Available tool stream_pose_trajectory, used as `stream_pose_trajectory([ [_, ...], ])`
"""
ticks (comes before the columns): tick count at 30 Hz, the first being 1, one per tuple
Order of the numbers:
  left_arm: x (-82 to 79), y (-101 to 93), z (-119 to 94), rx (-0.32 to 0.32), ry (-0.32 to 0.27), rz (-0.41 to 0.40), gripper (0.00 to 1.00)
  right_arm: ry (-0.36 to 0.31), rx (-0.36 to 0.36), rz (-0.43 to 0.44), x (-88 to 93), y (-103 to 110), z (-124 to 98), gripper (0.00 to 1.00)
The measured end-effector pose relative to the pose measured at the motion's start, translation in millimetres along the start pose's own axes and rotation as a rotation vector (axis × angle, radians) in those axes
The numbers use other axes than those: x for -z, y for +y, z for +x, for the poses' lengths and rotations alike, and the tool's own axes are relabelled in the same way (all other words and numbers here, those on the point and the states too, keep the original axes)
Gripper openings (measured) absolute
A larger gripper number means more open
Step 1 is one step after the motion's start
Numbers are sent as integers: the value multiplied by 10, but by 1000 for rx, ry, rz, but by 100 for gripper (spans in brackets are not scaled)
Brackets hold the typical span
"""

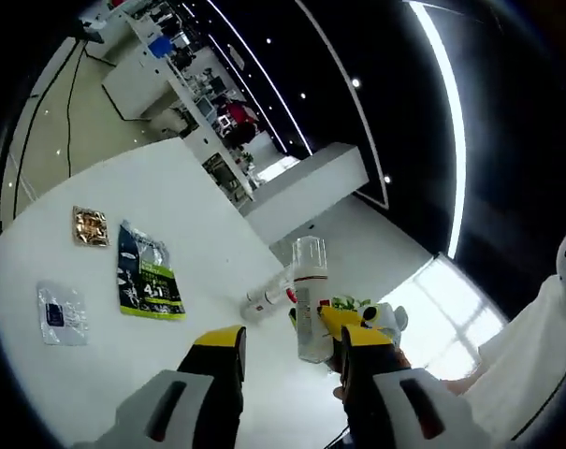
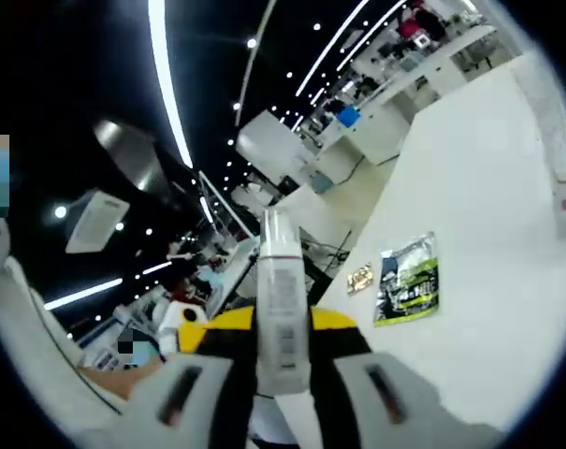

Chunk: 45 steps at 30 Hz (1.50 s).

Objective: Arrange the skincare products in the storage area until every visible bottle or jar stands upright without overlapping.

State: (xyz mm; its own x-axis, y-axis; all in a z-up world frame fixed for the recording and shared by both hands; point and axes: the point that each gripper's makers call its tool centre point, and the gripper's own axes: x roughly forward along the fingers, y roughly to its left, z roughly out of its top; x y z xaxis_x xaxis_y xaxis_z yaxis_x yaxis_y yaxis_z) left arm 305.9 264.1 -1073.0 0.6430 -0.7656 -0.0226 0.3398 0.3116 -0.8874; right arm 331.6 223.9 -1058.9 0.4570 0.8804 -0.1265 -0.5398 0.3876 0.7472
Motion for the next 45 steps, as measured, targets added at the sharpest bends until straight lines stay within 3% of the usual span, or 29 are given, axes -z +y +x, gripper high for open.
stream_pose_trajectory([
  [2,-17,-33,35,20,-2,-29,49,2,-42,-7,-17,126,-8,18],
  [3,-69,-93,64,49,-21,-52,50,0,-55,-13,-23,168,-12,18],
  [6,-128,-250,121,142,-6,-53,52,-30,-79,-5,-71,234,-12,18],
  [8,-152,-315,160,175,10,-50,52,-48,-82,9,-102,261,-16,18],
  [12,-201,-451,210,208,-17,-70,52,-84,-113,-7,-183,386,-65,18],
  [14,-176,-584,227,263,-18,-103,52,-103,-133,-8,-207,459,-93,18],
  [18,-93,-665,262,276,2,-89,52,-106,-184,11,-172,608,-78,18],
  [19,-94,-692,262,290,-2,-95,52,-93,-220,23,-145,676,-74,18],
  [23,-117,-810,287,350,-7,-155,52,-78,-253,10,-112,759,-78,18],
  [29,-129,-895,280,398,47,-123,37,-61,-276,71,-96,740,-88,18],
  [31,-123,-937,263,426,60,-124,30,1,-303,83,-15,766,-83,18],
  [36,-149,-890,206,414,83,-77,22,52,-302,115,74,757,-18,19],
  [39,-171,-848,177,385,67,-64,21,83,-322,114,89,765,27,19],
  [42,-196,-816,150,356,66,-43,21,87,-322,86,110,767,74,19],
  [45,-264,-692,93,283,31,-9,21,106,-307,24,146,748,168,20],
])
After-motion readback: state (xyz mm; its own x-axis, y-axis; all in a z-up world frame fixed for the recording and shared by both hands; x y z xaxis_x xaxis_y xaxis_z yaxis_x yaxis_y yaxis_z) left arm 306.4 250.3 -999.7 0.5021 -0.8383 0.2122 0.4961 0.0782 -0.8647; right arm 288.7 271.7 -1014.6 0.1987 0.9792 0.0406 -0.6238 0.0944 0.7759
